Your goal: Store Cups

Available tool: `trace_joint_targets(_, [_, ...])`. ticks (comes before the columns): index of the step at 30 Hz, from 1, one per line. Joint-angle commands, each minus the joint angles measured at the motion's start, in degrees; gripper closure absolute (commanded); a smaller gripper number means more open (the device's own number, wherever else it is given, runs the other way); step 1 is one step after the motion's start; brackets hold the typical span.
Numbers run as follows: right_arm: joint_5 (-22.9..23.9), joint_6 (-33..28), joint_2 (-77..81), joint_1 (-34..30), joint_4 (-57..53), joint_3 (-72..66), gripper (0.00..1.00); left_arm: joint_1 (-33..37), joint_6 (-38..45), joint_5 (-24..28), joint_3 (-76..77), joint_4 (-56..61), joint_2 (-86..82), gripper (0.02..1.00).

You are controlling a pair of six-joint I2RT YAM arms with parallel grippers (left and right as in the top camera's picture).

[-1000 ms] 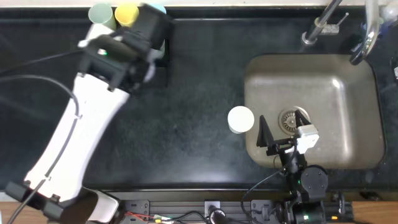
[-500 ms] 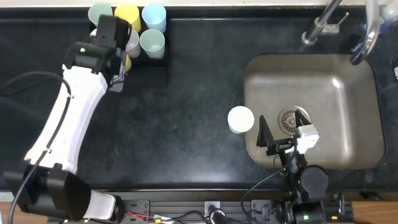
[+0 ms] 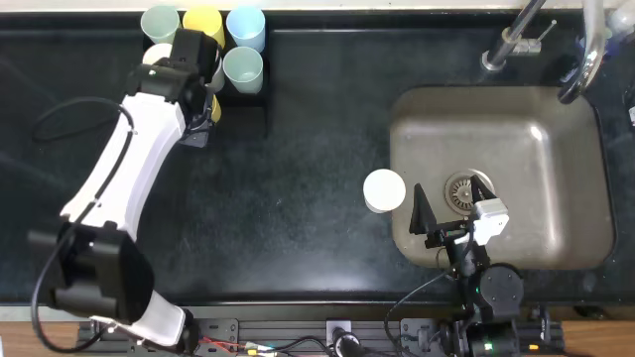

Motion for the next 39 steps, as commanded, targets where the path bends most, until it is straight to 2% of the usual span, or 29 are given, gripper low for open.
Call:
trace_joint_targets(1, [0.44,0.20,-0.28,0.09,0.31,-0.79,0.003,0.33,0.61,-0.70,-0.44,1.92,1.81,0.985])
trace_joint_targets(39, [0.44,0.20,-0.28,0.09,0.31,-0.79,0.003,2.40,0.66,-2.73,-0.46,1.09,5.84,0.969])
